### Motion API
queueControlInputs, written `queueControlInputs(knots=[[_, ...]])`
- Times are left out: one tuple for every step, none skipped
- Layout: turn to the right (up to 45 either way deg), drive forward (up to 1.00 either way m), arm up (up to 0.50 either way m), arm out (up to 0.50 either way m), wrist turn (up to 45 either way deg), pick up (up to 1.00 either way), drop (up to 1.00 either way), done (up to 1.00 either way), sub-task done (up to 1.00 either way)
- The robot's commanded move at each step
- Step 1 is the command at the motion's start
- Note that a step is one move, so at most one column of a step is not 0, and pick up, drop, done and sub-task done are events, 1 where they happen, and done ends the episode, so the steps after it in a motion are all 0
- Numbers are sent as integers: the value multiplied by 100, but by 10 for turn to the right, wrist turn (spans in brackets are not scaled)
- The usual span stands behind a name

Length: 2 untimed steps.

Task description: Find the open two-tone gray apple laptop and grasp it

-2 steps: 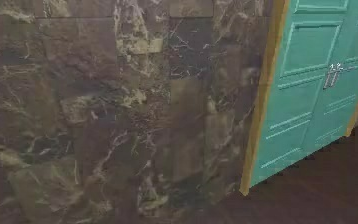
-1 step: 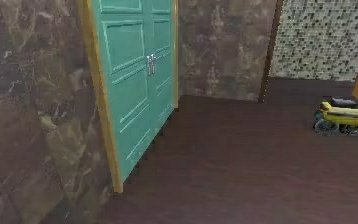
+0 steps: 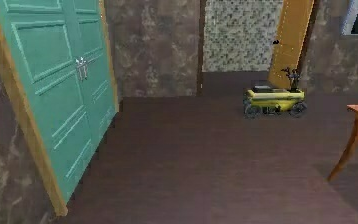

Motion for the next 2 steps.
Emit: queueControlInputs(knots=[[0, 100, 0, 0, 0, 0, 0, 0, 0], [30, 0, 0, 0, 0, 0, 0, 0, 0]])
